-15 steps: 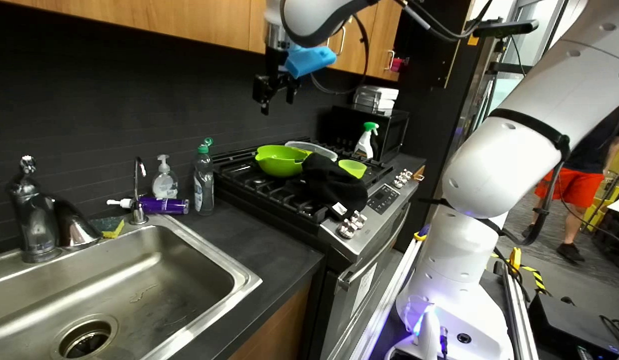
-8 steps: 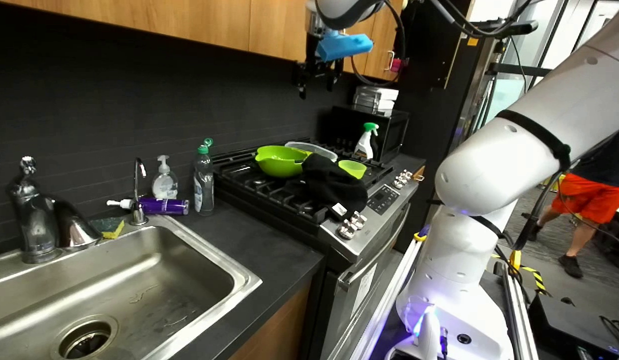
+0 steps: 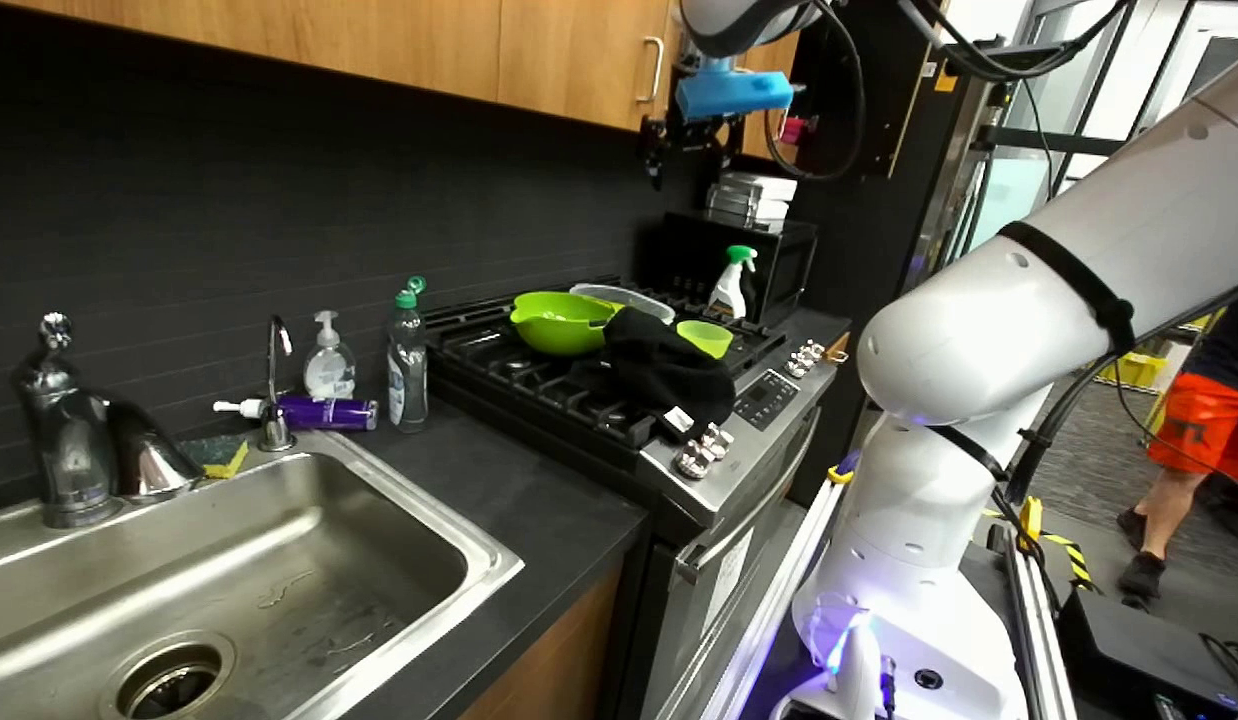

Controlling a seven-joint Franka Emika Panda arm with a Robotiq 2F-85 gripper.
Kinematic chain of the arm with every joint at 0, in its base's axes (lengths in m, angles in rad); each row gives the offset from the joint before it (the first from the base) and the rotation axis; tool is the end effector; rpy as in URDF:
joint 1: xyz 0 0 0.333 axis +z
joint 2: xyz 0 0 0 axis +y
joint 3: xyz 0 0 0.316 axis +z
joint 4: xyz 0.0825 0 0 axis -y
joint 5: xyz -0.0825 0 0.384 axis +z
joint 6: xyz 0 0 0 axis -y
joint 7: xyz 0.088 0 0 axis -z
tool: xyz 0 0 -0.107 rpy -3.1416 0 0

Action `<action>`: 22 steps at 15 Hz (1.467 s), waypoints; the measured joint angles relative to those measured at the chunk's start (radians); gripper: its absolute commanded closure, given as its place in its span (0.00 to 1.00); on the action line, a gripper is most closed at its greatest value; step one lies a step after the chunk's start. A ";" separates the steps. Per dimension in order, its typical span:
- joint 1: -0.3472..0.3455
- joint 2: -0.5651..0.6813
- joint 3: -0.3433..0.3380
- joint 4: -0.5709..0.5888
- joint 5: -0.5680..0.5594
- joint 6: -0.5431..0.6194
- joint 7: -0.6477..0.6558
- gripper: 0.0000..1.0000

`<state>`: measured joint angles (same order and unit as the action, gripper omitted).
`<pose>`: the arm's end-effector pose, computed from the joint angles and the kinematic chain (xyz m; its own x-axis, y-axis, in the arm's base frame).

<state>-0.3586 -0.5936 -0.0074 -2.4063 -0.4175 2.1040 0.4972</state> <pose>0.3667 -0.1616 0.5558 0.7297 -0.5532 0.4019 -0.6644 -0.7126 0.2255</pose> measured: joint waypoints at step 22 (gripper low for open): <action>-0.167 -0.155 0.014 -0.128 -0.209 0.188 0.412 0.00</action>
<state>-0.5255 -0.7489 0.0069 -2.5341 -0.6268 2.2923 0.9089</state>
